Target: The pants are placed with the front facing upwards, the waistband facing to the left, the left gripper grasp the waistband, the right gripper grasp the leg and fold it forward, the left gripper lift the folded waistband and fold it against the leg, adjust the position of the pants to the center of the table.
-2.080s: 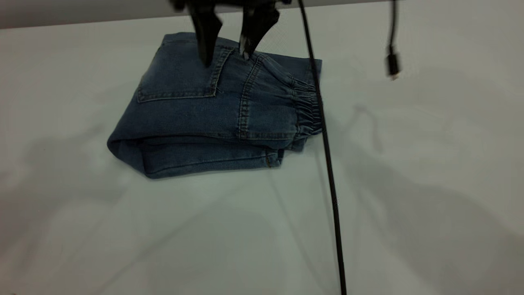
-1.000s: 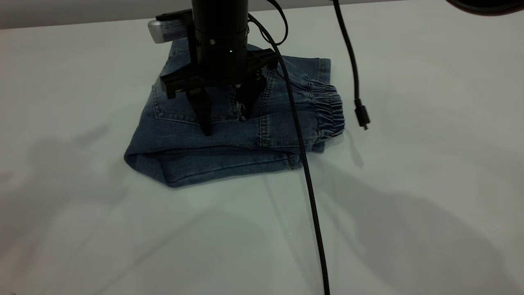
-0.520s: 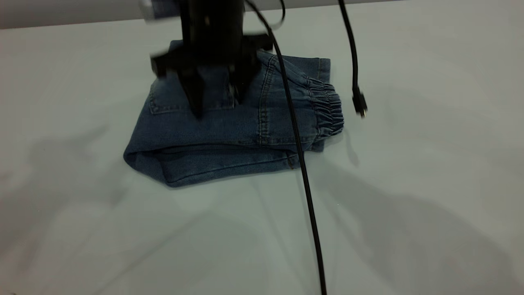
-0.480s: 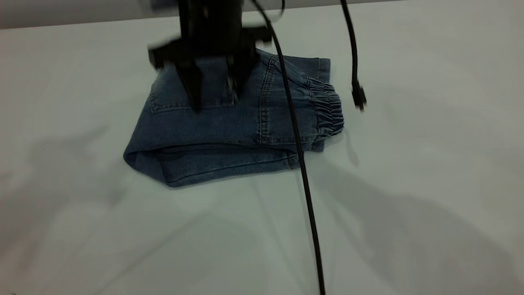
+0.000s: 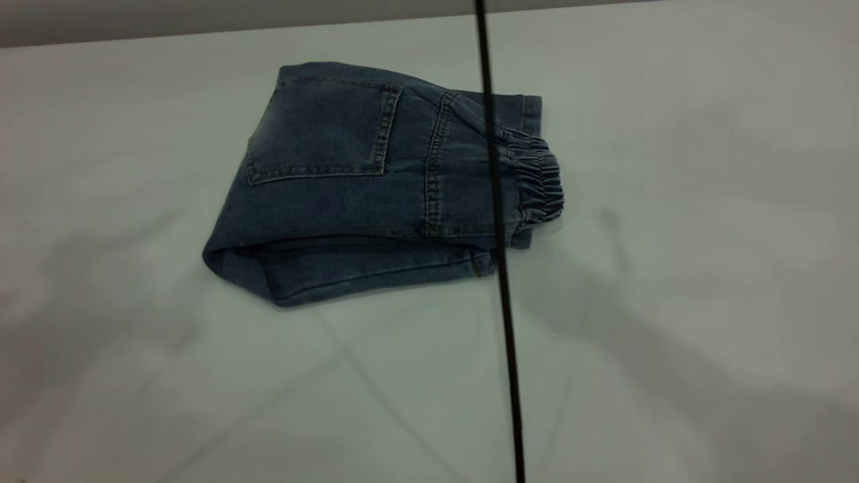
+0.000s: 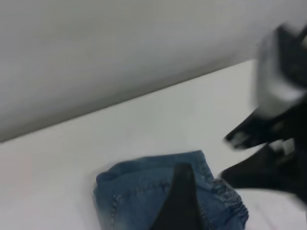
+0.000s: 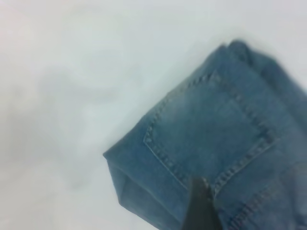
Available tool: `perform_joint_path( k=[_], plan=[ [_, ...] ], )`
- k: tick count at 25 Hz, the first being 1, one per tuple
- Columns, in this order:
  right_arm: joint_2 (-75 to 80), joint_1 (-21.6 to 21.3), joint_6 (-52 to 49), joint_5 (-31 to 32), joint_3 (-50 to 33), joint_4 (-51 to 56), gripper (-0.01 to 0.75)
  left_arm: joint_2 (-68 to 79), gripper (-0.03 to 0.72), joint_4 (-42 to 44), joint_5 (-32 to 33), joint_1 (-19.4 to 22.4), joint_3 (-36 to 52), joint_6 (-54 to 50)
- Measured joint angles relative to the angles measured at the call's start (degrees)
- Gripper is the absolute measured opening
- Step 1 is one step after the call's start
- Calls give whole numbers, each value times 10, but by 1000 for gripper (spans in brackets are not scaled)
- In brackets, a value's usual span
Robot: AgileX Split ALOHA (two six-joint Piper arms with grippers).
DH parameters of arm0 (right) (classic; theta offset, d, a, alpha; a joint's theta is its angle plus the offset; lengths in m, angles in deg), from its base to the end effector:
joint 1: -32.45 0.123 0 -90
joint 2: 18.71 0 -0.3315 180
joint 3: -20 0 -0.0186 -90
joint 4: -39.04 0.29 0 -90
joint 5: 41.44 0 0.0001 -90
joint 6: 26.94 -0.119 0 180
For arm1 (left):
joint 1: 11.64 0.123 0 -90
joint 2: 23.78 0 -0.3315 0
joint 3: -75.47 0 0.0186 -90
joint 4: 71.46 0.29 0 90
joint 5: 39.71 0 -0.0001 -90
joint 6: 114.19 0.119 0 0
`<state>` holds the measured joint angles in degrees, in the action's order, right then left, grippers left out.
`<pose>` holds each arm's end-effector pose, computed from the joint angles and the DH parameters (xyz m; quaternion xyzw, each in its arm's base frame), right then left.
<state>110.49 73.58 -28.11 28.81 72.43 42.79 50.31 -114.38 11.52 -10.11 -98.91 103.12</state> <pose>0.4111 0.3687 0.3647 -0.3257 0.9013 0.1328 0.2528 0.2781 -0.0558 0.4583 0.1744 0.8334 -0.2060 0.4823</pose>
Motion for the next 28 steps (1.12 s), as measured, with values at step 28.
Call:
perform_joint_path(
  k=[28],
  plan=[
    [-912, 0, -44, -18, -633, -76, 423, -323, 582, 233, 188, 0, 37, -248]
  ],
)
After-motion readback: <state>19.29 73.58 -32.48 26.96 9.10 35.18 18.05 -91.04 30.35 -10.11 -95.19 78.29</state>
